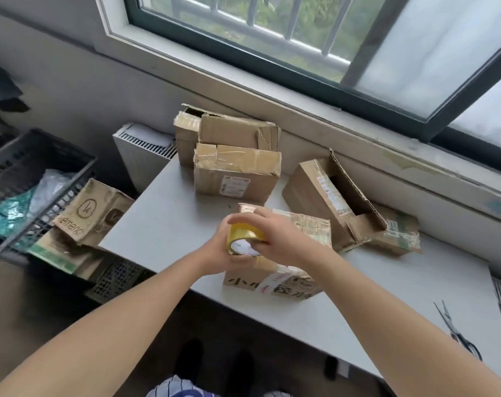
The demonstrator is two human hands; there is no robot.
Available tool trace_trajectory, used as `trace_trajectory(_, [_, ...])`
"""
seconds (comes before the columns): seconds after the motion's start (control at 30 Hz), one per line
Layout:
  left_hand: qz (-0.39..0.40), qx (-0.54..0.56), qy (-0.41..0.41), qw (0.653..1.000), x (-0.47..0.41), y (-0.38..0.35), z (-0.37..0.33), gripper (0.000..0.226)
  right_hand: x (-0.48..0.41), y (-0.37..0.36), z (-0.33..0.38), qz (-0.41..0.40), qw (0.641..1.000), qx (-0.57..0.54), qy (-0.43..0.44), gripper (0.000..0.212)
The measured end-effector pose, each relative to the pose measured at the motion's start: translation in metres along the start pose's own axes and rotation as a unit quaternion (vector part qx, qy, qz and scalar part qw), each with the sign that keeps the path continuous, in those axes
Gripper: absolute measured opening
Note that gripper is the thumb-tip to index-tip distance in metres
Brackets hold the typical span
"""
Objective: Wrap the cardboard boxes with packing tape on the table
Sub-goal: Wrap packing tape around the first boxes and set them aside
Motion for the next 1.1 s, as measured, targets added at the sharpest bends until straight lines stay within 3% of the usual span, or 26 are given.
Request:
trace_trajectory(0.2, [-0.004,-0.045,-0.016,0.999,-0.002,-0.002,-0.005,0.096,0.012,0.015,0.016,0.047,0.997,0.064,0.014,0.064])
trace_trajectory(0.3, [0.017,-0.08,-0.029,0.996,-0.002,0.004,-0.007,0.074,0.045,0.04,-0.003,0.065,0.991,0.108,-0.036,0.07])
trace_trajectory(0.47, [0.009,-0.106,-0.034,0.994,-0.004,0.005,-0.01,0.069,0.123,0.053,-0.052,0.124,0.982,0.109,-0.096,0.073])
trace_trajectory(0.7, [-0.01,-0.159,-0.003,0.987,-0.003,0.009,-0.011,0.08,0.184,0.054,-0.093,0.067,0.983,0.164,-0.041,0.067])
trace_trajectory(0.87, [-0.023,-0.176,0.007,0.984,0.003,0.008,-0.014,0.074,0.184,0.059,-0.098,0.023,0.985,0.168,0.019,0.064])
trace_trajectory(1.1, [-0.03,-0.189,0.031,0.981,0.005,0.008,-0.021,0.073,0.217,0.064,-0.142,0.042,0.988,0.15,-0.006,0.067])
Point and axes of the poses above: each hand's wrist, its own x-axis away from the middle knuckle, its own y-axis out of the back of the hand, z = x × y, the point moved 7 cm from there along -x, towards the middle knuckle, and after that the axes turned 9 degrees about y, right-handed, at the moved point
